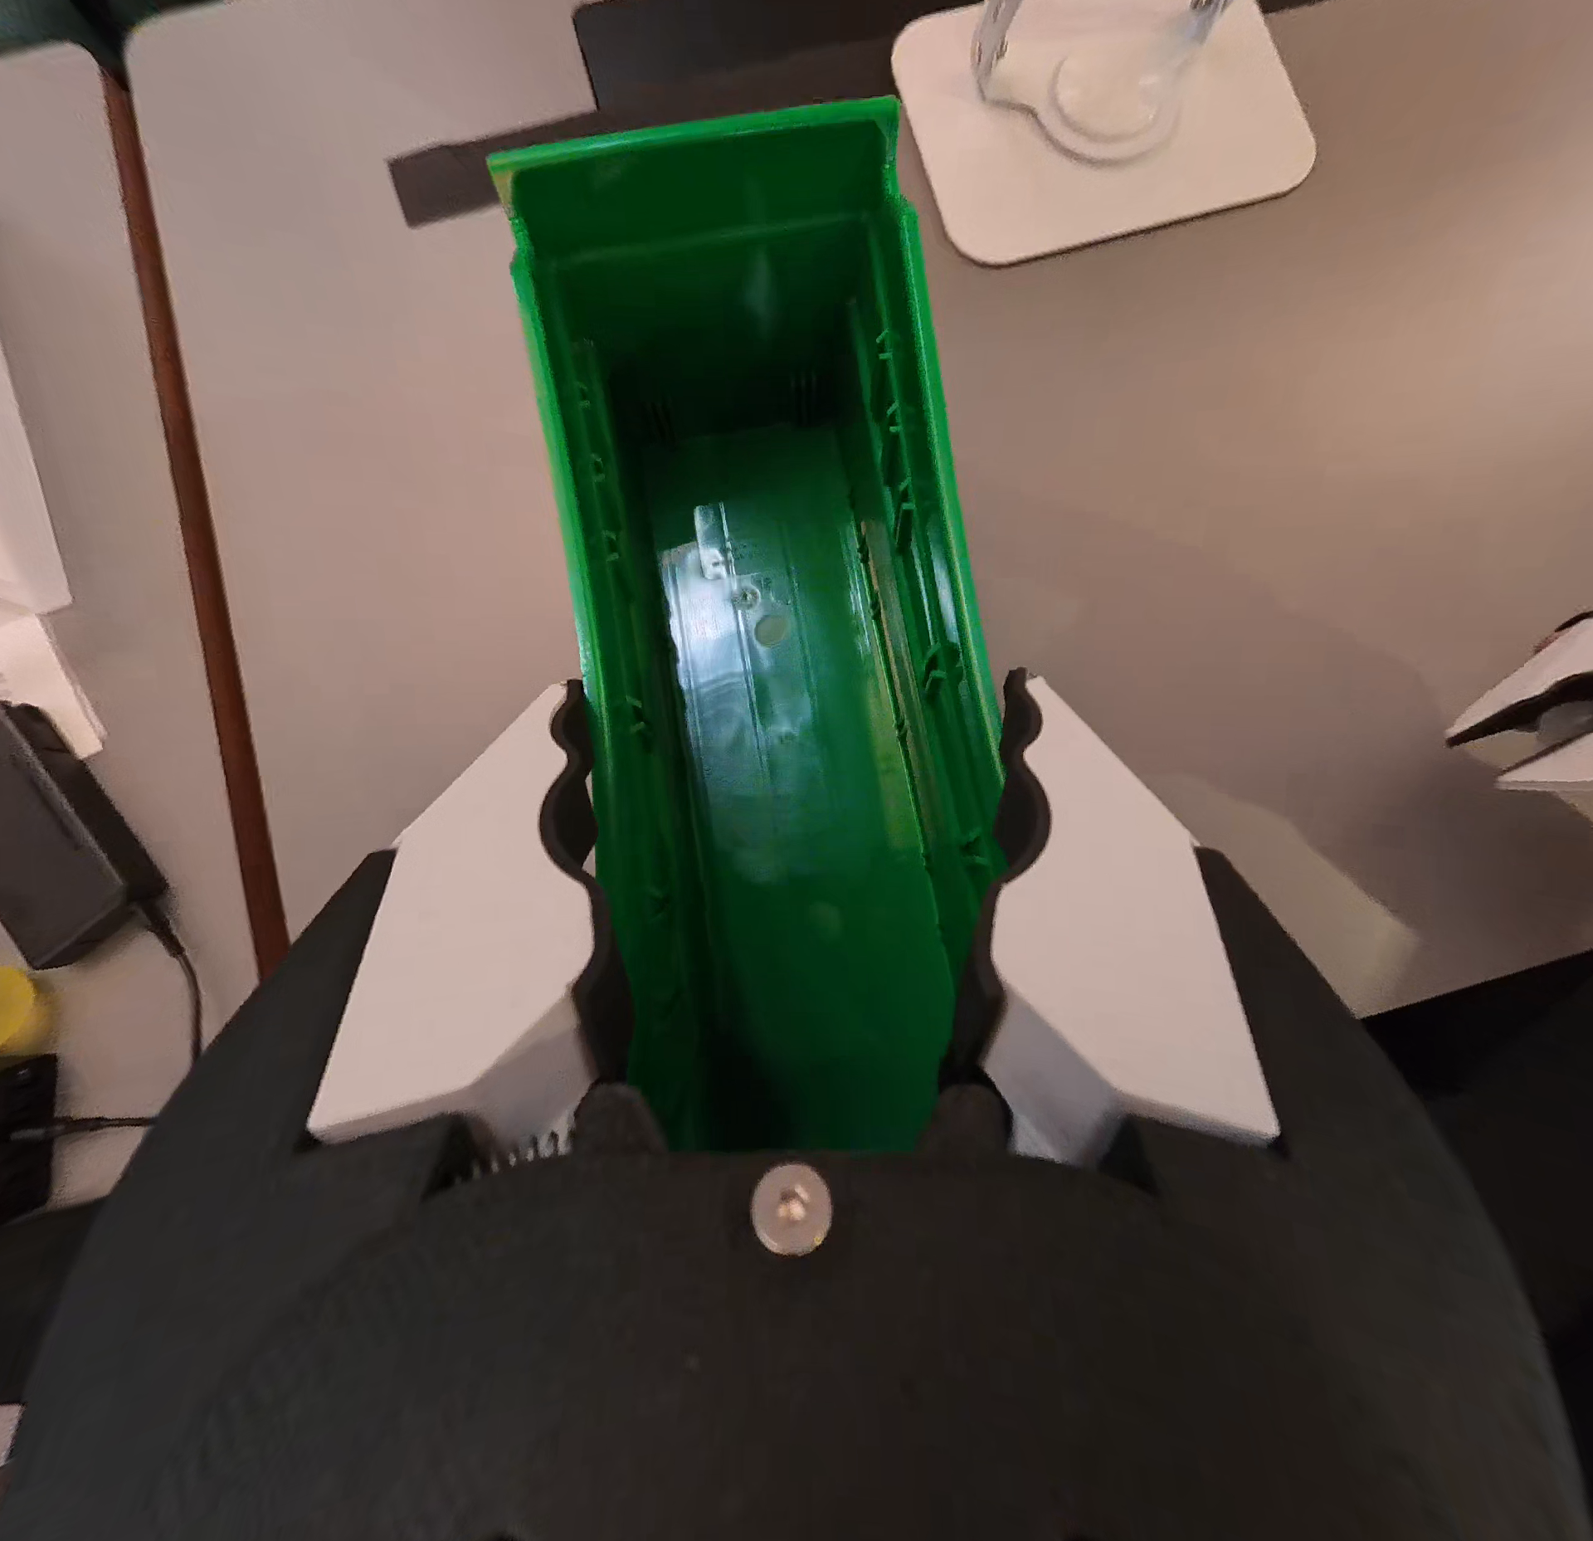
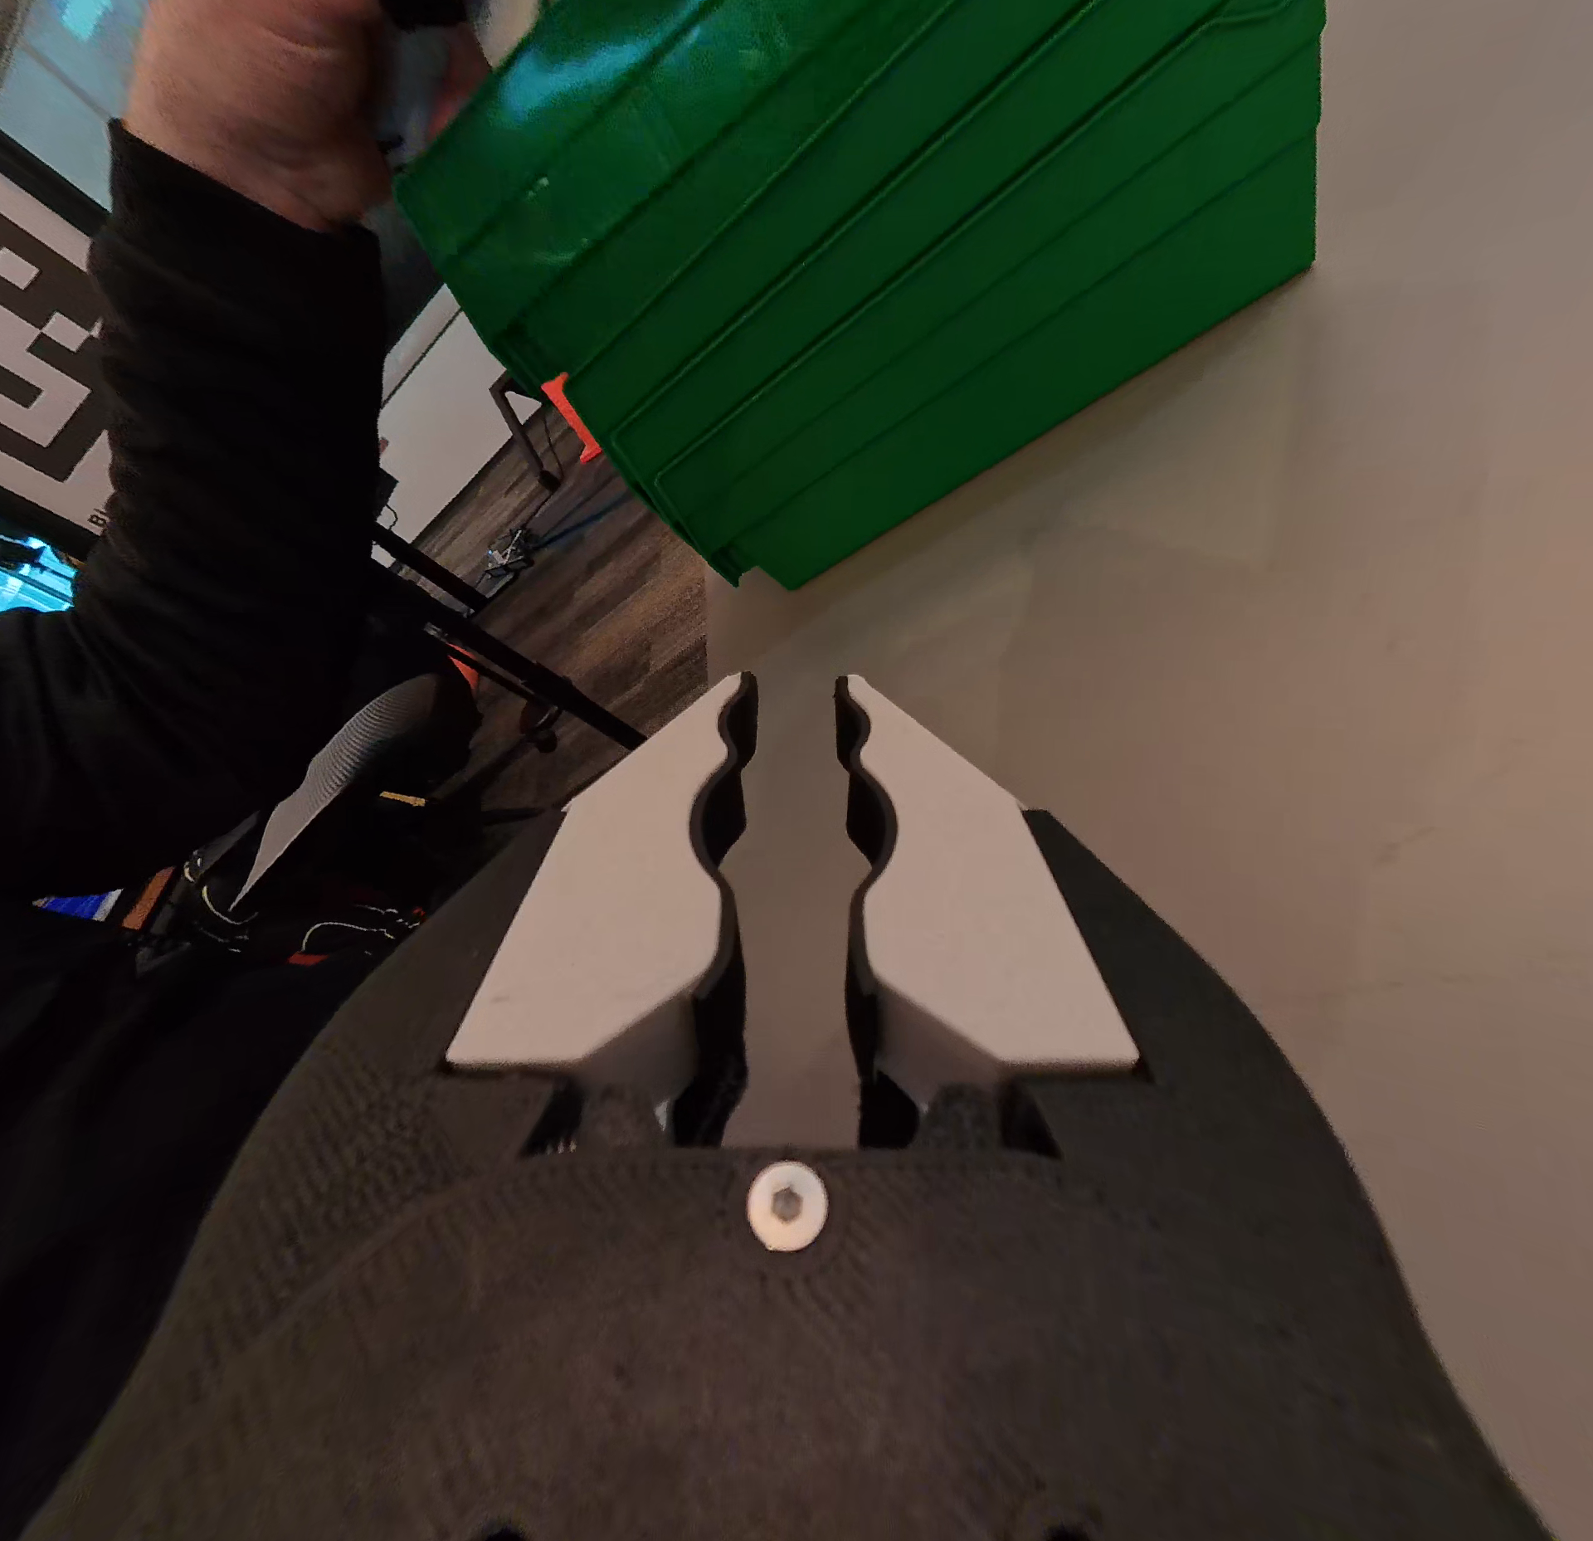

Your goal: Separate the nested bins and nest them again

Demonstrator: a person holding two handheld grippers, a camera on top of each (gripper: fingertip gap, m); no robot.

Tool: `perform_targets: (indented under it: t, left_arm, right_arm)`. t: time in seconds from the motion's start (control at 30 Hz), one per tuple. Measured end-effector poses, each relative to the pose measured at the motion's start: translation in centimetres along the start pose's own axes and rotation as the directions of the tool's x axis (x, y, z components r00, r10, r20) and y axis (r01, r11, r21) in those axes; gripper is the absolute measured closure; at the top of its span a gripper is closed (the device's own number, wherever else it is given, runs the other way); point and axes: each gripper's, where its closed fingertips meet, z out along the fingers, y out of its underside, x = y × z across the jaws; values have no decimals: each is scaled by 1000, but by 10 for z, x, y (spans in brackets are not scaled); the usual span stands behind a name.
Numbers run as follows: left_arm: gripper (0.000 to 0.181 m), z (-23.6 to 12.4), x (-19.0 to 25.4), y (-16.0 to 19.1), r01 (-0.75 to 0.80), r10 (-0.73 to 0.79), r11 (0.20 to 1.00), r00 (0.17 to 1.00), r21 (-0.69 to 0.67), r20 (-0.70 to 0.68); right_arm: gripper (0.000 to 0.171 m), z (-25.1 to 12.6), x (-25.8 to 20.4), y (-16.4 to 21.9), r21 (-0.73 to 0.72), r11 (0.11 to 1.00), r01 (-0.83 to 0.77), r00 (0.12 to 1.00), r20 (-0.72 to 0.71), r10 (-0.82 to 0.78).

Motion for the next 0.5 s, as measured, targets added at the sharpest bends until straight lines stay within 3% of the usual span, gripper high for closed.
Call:
perform_targets:
  t: [0.23,0.4,0.5]
  left_arm:
    - [86,-38,15,-33,-50,47,993,999,109,25]
    - [86,-67,81,-77,-116,137,960,988,255,-66]
    - [85,-56,138,-89,-146,200,946,966,290,-162]
  right_arm:
    - [155,-13,6,-10,34,999,4,1000,-25,-3]
    - [154,-43,23,-29,130,991,3,996,-91,9]
    - [153,-72,36,-44,220,976,-3,989,-142,35]
